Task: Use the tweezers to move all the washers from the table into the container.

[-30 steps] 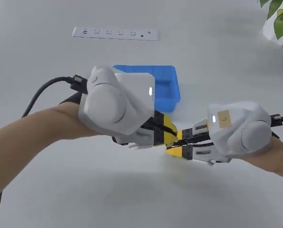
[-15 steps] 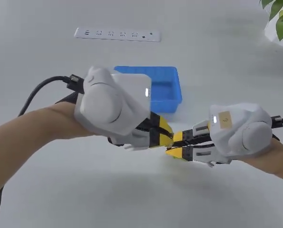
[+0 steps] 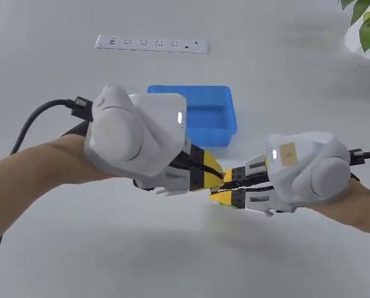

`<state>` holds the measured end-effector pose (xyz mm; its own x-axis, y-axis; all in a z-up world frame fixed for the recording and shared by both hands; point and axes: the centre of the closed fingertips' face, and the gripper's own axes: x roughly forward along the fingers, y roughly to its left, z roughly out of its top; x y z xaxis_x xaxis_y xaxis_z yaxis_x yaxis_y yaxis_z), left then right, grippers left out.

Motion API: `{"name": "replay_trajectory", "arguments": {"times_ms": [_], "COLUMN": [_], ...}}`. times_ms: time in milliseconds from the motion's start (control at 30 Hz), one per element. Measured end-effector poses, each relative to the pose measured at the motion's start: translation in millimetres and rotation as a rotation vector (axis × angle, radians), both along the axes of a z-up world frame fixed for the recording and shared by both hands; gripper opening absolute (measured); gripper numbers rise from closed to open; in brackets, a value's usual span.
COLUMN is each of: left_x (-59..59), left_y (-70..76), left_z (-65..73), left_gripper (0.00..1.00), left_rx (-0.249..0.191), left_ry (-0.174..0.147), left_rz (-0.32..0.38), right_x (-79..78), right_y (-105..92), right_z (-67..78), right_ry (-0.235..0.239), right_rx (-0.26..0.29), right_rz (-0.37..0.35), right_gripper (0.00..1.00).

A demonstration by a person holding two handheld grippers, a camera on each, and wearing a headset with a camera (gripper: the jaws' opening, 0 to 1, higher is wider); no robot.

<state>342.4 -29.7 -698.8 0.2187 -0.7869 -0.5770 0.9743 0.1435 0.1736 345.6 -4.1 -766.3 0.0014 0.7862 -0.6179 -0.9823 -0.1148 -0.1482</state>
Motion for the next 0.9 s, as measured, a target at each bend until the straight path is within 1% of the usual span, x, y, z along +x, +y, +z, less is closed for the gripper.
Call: {"name": "replay_trajectory", "arguments": {"times_ms": [33, 133, 267, 333, 400, 467, 600, 667, 733, 767, 800, 867, 900], "left_x": [0.1, -3.3, -7.0, -10.9, -13.9, -15.5, -13.8, -11.7, -9.5, -8.2, -7.2, -6.9, -6.2], "left_y": [2.9, 10.7, 19.5, 24.5, 30.1, 35.4, 43.0, 45.6, 48.1, 49.5, 51.3, 52.8, 53.7], "left_z": [2.3, 5.7, 9.4, 11.8, 13.9, 14.8, 13.8, 14.0, 15.4, 16.3, 17.2, 16.2, 15.4], "left_gripper": [0.05, 0.05, 0.05, 0.05, 0.05, 0.05, 0.05, 0.05, 0.05, 0.05, 0.05, 0.05, 0.05], "left_rx": [-0.010, -0.021, -0.031, -0.035, -0.041, -0.043, -0.036, -0.037, -0.042, -0.043, -0.049, -0.045, -0.042], "left_ry": [0.003, 0.007, 0.004, 0.006, 0.008, 0.015, 0.013, 0.010, 0.007, 0.004, 0.010, 0.011, 0.012], "left_rz": [0.010, 0.023, 0.049, 0.060, 0.072, 0.083, 0.100, 0.108, 0.118, 0.125, 0.136, 0.136, 0.138], "right_x": [-0.1, -2.8, -5.4, -7.8, -11.8, -14.3, -10.5, -7.7, -4.3, -4.2, -2.4, 0.2, 2.4], "right_y": [3.0, 10.2, 19.1, 22.9, 28.3, 32.6, 36.7, 38.3, 39.2, 39.7, 40.2, 40.6, 40.9], "right_z": [2.1, 5.5, 9.0, 11.1, 12.9, 13.3, 12.4, 12.9, 13.6, 13.8, 13.5, 13.2, 12.4], "right_ry": [-0.003, -0.002, 0.002, 0.006, -0.012, -0.015, -0.003, -0.003, -0.028, -0.028, -0.027, -0.028, -0.020], "right_rx": [0.006, 0.014, 0.025, 0.028, 0.027, 0.027, 0.036, 0.038, 0.035, 0.035, 0.031, 0.031, 0.033], "right_rz": [0.000, 0.008, 0.017, 0.021, 0.042, 0.050, 0.034, 0.022, 0.016, 0.015, 0.010, 0.002, -0.008], "right_gripper": [0.07, 0.07, 0.08, 0.09, 0.09, 0.10, 0.11, 0.11, 0.11, 0.11, 0.12, 0.14, 0.15]}}
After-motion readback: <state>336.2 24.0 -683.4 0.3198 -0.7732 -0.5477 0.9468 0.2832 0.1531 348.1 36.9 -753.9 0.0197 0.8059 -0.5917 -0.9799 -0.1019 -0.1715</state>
